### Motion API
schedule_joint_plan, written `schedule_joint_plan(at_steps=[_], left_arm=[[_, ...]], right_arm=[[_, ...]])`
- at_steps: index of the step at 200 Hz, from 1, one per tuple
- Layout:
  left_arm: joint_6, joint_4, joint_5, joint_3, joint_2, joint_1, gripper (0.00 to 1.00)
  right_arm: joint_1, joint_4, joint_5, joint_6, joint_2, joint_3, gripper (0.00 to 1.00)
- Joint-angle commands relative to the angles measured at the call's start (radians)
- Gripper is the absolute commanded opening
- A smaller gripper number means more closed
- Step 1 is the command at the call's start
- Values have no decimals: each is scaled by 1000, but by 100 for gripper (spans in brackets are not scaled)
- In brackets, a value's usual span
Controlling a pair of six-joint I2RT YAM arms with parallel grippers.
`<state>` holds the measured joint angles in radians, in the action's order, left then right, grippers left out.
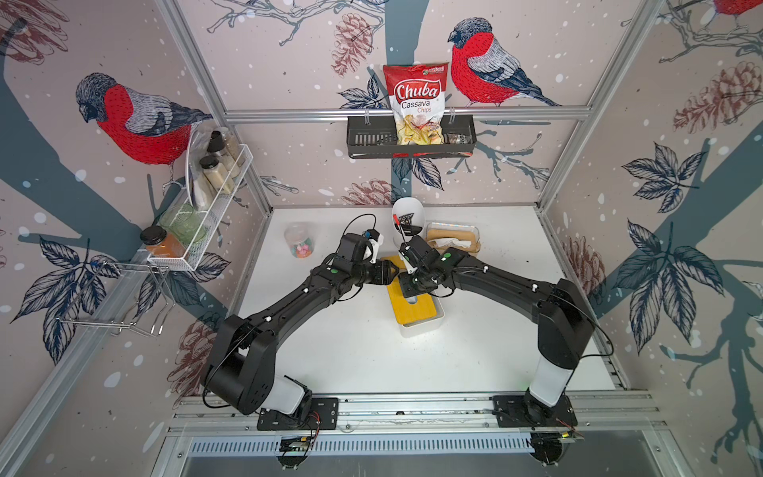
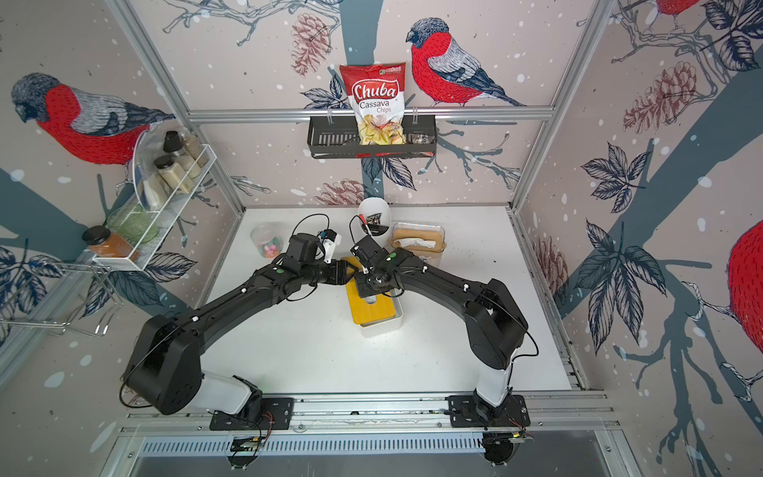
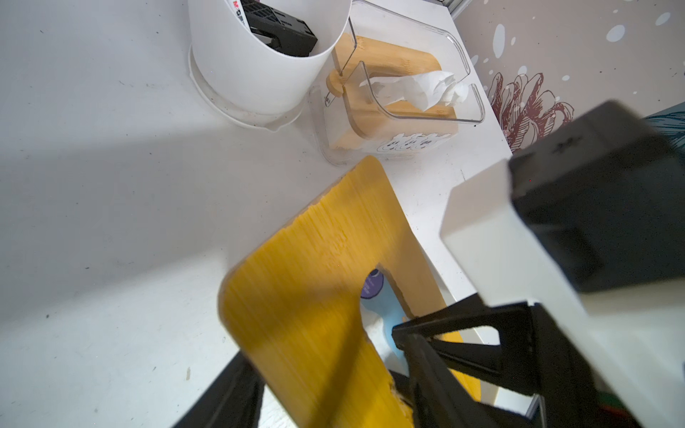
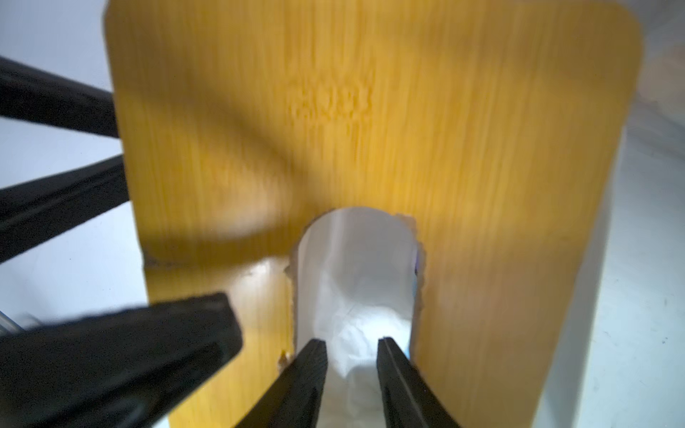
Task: Put the tissue paper into the tissue box
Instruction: Open the lid of the tissue box.
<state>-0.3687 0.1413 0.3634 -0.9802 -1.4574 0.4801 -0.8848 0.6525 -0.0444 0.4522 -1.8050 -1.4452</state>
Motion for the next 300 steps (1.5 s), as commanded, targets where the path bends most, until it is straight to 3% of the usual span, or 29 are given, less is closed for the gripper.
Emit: schedule_joint_plan(at_steps=[1, 135, 182, 210, 236, 271, 300], left_arm=[[2, -56, 36, -12, 6, -8, 62], [-50, -46, 96, -12, -23, -9, 60], [-58, -38, 100, -12, -22, -18, 66], [-66, -46, 99, -12, -11, -28, 75], [-83, -50, 113, -5, -11, -43, 76], [-145, -103, 184, 27, -21, -63, 67], [-211, -169, 249, 59, -35, -67, 53]], right_arm=[[-7, 10, -32, -21, -2, -7, 0], [-2, -17, -43, -6, -11, 11, 0], [-2, -19, -45, -7, -11, 8, 0], [-3, -21, -45, -7, -11, 8, 0], [-2, -26, -43, -7, -10, 6, 0], [-2, -57, -49, -2, 2, 17, 0], [-2, -87, -55, 0, 18, 27, 0]])
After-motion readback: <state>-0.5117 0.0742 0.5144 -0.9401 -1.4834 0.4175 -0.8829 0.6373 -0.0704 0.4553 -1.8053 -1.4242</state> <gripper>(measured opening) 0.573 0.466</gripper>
